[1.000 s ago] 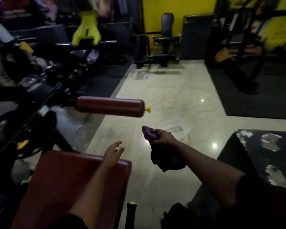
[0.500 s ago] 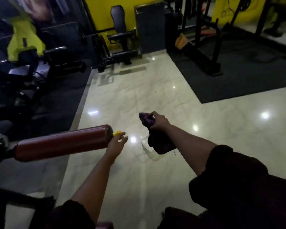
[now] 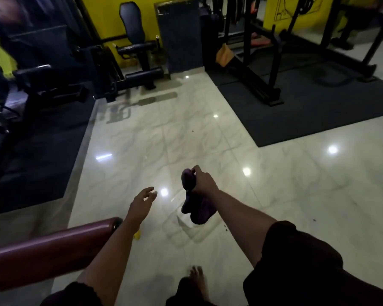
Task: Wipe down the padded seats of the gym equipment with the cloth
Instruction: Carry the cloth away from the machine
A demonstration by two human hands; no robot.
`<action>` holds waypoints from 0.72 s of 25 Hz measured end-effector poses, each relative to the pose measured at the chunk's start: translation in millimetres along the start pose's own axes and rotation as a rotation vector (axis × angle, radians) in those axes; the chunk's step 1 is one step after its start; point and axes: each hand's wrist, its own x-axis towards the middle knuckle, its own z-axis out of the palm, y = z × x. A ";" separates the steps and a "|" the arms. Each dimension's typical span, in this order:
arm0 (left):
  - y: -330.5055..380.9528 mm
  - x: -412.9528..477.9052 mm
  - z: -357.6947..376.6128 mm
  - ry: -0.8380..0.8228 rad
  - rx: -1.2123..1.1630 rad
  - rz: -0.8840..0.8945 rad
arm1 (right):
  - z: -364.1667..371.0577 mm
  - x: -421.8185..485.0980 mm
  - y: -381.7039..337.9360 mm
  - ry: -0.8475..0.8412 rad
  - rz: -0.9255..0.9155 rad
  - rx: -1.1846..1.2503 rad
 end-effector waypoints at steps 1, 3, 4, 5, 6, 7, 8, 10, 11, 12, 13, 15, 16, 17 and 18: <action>-0.6 16.8 -0.4 0.000 -0.010 -0.006 | 2.0 15.9 -0.4 0.002 -0.003 -0.010; 0.6 50.2 -0.3 0.007 -0.028 -0.033 | 4.9 49.1 -0.8 0.005 0.015 0.005; 2.4 54.5 2.3 -0.004 -0.033 -0.038 | 4.5 51.4 -0.3 -0.003 0.028 0.014; 4.8 69.6 3.5 -0.010 -0.045 -0.044 | 6.1 65.8 -0.6 -0.015 0.038 0.004; 9.6 88.1 4.5 -0.005 -0.054 -0.062 | 5.7 83.9 -1.4 -0.043 0.050 -0.009; 13.6 104.4 7.0 0.001 -0.060 -0.073 | 4.5 99.1 -0.6 -0.080 0.057 -0.037; 18.9 117.6 10.1 -0.004 -0.061 -0.088 | 0.8 110.7 -0.1 -0.121 0.048 -0.078; 29.1 140.0 17.0 -0.010 -0.064 -0.102 | -7.5 130.2 0.2 -0.161 0.043 -0.098; 32.5 149.8 20.9 -0.005 -0.070 -0.095 | -11.3 138.6 0.8 -0.162 0.045 -0.079; 38.5 155.8 24.5 -0.002 -0.077 -0.103 | -16.8 145.8 -0.4 -0.166 0.050 -0.062; 42.0 165.1 30.5 0.008 -0.087 -0.104 | -22.5 155.3 -1.2 -0.171 0.047 -0.052; 56.2 179.7 38.2 0.045 -0.093 -0.107 | -36.2 178.2 -6.4 -0.190 0.008 -0.053; 66.5 184.5 40.2 0.067 -0.091 -0.117 | -46.5 190.1 -10.4 -0.204 -0.011 -0.050; 73.7 193.5 43.8 0.103 -0.093 -0.118 | -54.0 206.7 -11.0 -0.204 -0.047 -0.055; 85.9 197.9 47.4 0.142 -0.096 -0.127 | -64.7 220.3 -13.7 -0.224 -0.085 -0.074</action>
